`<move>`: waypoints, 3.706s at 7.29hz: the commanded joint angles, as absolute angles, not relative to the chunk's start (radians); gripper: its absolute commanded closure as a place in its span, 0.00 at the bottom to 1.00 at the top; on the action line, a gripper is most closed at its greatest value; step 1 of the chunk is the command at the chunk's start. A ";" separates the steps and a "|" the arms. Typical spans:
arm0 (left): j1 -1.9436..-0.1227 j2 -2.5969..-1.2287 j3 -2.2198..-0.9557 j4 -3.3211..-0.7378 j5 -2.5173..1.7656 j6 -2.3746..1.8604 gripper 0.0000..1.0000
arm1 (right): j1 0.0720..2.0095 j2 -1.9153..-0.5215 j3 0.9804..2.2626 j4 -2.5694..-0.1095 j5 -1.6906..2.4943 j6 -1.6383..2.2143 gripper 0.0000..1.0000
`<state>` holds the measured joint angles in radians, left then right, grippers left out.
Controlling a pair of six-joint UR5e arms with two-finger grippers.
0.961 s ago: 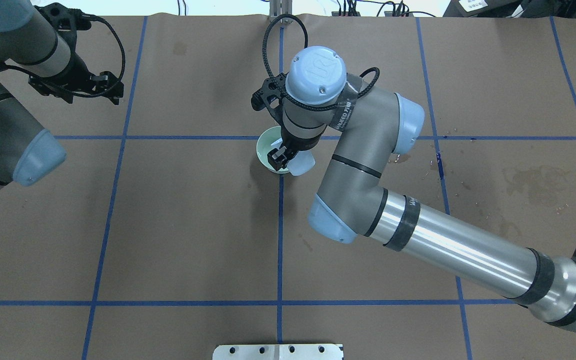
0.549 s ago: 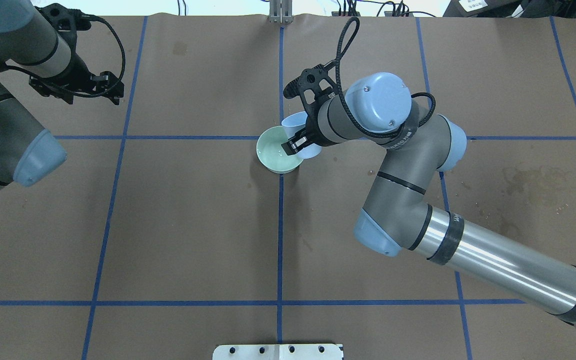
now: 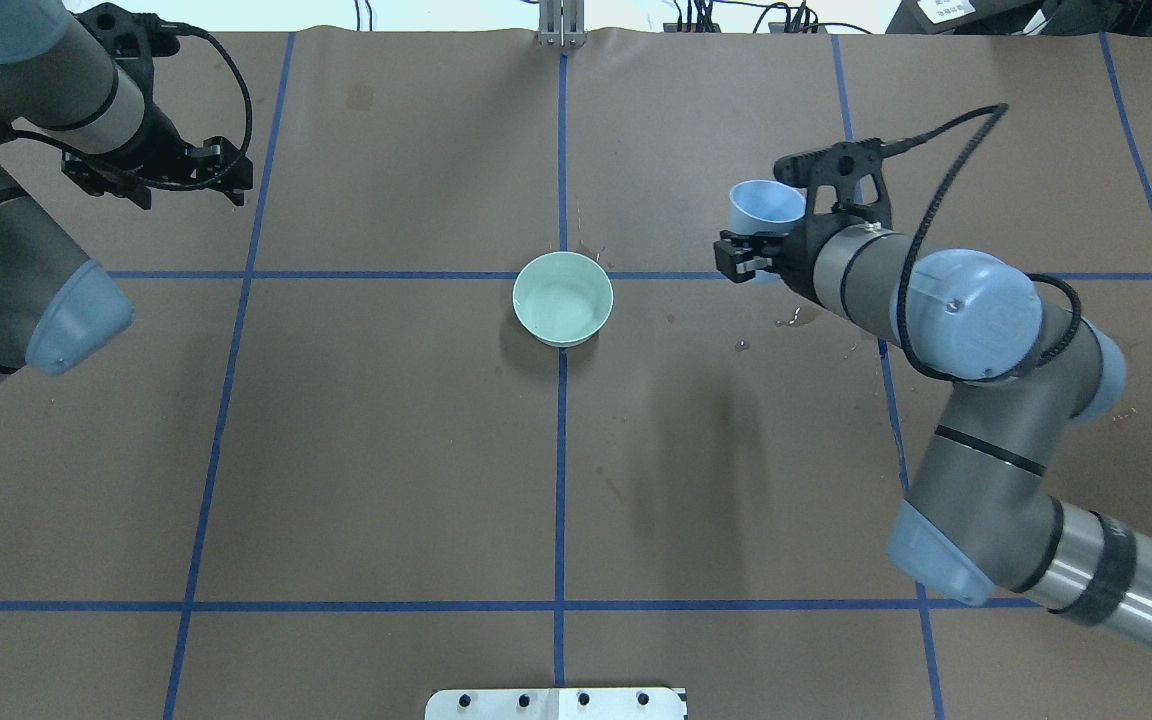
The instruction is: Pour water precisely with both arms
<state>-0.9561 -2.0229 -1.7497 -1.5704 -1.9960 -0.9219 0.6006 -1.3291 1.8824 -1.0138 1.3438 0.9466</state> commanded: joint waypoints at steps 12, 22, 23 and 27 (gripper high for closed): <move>-0.950 -2.003 -1.779 -1.571 -1.997 -0.962 0.00 | 0.146 -1.970 1.830 -1.107 0.508 1.961 1.00; -0.948 -1.997 -1.795 -1.569 -1.996 -0.963 0.00 | 0.023 -2.069 1.850 -1.155 0.485 2.069 1.00; -0.948 -1.988 -1.799 -1.569 -1.996 -0.962 0.00 | 0.009 -2.074 1.850 -1.157 0.485 2.071 1.00; -0.948 -1.982 -1.807 -1.569 -1.996 -0.960 0.00 | -0.023 -2.105 1.848 -1.161 0.482 2.112 0.51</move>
